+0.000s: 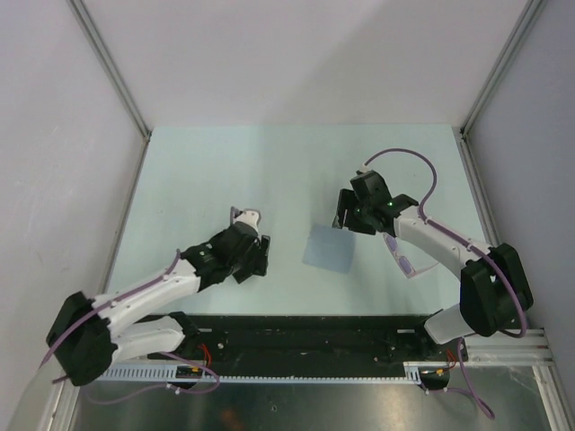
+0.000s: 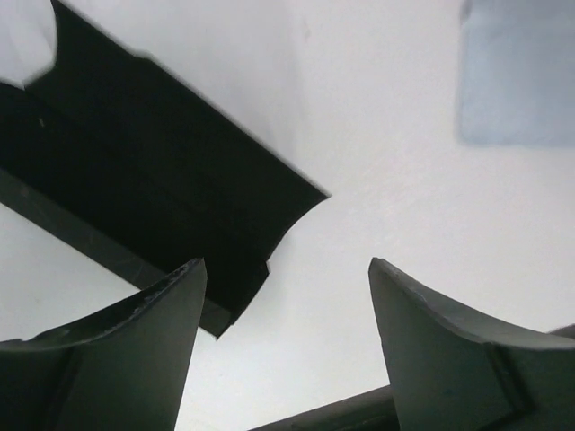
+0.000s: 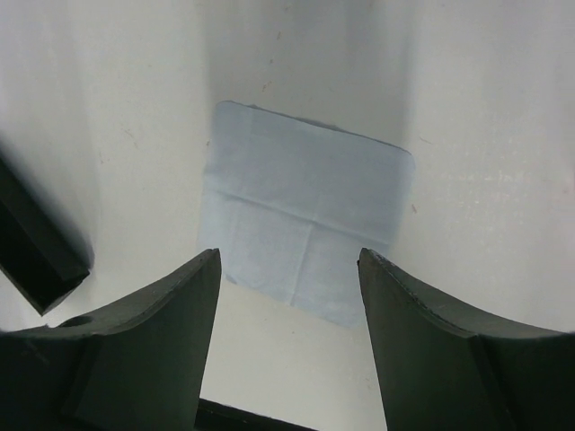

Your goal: Organize the sunglasses

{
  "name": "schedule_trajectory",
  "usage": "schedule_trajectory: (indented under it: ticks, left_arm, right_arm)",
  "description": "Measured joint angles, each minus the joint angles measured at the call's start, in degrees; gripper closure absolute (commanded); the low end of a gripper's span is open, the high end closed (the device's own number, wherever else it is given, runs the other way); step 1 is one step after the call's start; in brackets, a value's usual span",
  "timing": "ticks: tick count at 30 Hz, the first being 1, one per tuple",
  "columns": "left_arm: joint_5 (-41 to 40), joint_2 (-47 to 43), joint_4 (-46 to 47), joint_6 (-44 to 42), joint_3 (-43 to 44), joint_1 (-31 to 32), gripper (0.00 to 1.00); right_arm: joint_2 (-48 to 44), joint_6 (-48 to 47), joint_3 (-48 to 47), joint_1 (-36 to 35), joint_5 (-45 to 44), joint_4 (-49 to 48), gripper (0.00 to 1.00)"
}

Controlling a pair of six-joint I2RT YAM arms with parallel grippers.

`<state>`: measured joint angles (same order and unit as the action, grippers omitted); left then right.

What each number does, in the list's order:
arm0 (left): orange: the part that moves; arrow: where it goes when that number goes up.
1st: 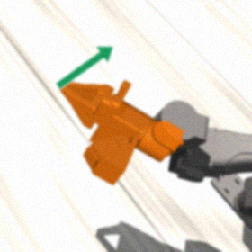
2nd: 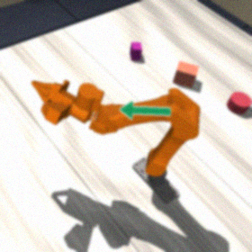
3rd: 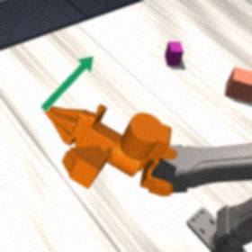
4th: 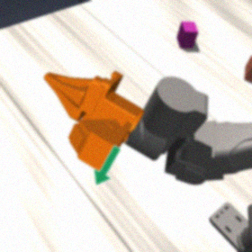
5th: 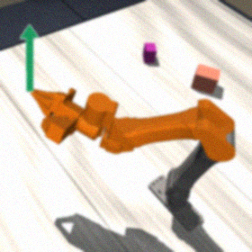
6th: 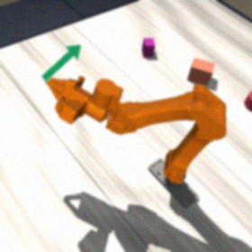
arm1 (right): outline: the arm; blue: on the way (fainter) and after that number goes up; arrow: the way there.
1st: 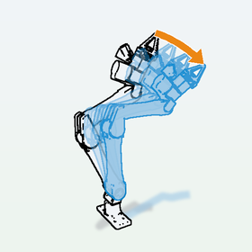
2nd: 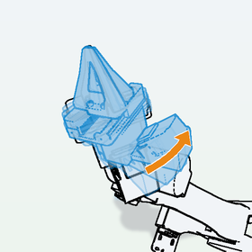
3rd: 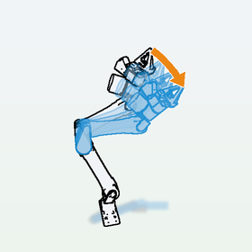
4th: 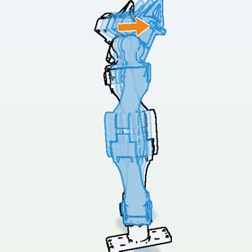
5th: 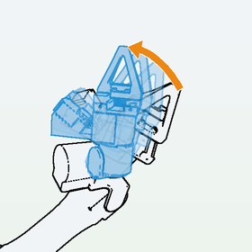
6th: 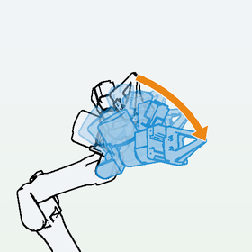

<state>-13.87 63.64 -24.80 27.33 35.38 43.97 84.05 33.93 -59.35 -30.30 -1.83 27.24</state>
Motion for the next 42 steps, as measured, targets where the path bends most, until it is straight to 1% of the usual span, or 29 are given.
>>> schedule_trajectory:
  ticks: [2,5,8,10,11,16,17,18,19,20,23,27,31,32,33,36,42]
  left_arm:
    - [0.02,-2.91,-0.35,-0.48,1.53,0.00,0.12]
    - [0.26,-4.61,-0.68,-1.49,6.78,0.00,0.09]
    - [0.92,-3.19,-0.33,-2.49,12.76,0.00,0.09]
    - [1.42,-0.02,0.02,-3.19,16.98,0.00,0.10]
    - [2.14,3.52,0.17,-3.69,20.70,-0.02,0.11]
    - [5.60,19.41,1.79,-4.92,31.78,-0.02,0.14]
    - [6.49,23.54,1.92,-5.11,34.42,-0.02,0.19]
    - [6.99,26.38,2.36,-5.33,35.80,-0.02,0.21]
    - [8.00,29.88,2.38,-5.60,37.64,-0.02,0.23]
    - [8.68,32.15,2.40,-5.88,38.62,-0.04,0.28]
    - [10.69,39.19,2.27,-6.97,42.27,-0.07,0.31]
    - [13.53,44.87,2.38,-7.85,45.20,-0.48,0.33]
    - [17.18,48.24,2.45,-7.87,47.21,-1.77,0.37]
    - [17.70,48.76,2.45,-7.87,47.50,-2.10,0.41]
    - [18.38,49.31,2.49,-7.85,47.69,-2.40,0.43]
    - [19.71,50.56,2.62,-7.80,47.93,-3.08,0.49]
    - [20.52,52.46,2.69,-7.89,48.00,-3.26,0.50]
  right_arm:
    - [-0.04,0.17,0.00,0.35,-0.55,0.61,0.31]
    - [-0.04,0.39,0.00,1.29,-1.07,1.66,0.32]
    - [-0.02,0.59,0.00,2.47,-1.70,2.14,0.34]
    - [0.22,0.59,0.00,3.34,-1.92,2.29,0.36]
    - [0.50,0.57,0.00,3.72,-2.01,2.27,0.37]
    - [3.72,0.31,0.00,4.94,-2.03,1.90,0.43]
    - [4.63,0.24,0.00,5.01,-1.97,1.66,0.51]
    - [5.31,0.11,0.00,5.11,-1.97,1.55,0.53]
    - [6.21,0.11,0.00,5.38,-1.77,1.38,0.53]
    - [6.75,-0.15,0.02,5.42,-1.70,1.22,0.56]
    - [8.55,-0.46,0.00,5.73,-1.11,0.44,0.57]
    - [10.08,-0.74,0.00,5.99,-1.36,-0.09,0.57]
    - [11.30,-1.03,0.00,6.23,-1.99,-0.20,0.57]
    - [11.76,-1.09,0.00,6.34,-2.14,-0.22,0.60]
    - [12.20,-1.16,0.00,6.43,-2.29,-0.24,0.62]
    - [13.53,-1.42,0.00,6.56,-2.51,-0.42,0.62]
    - [14.82,-1.60,0.00,6.69,-3.34,-0.63,0.62]
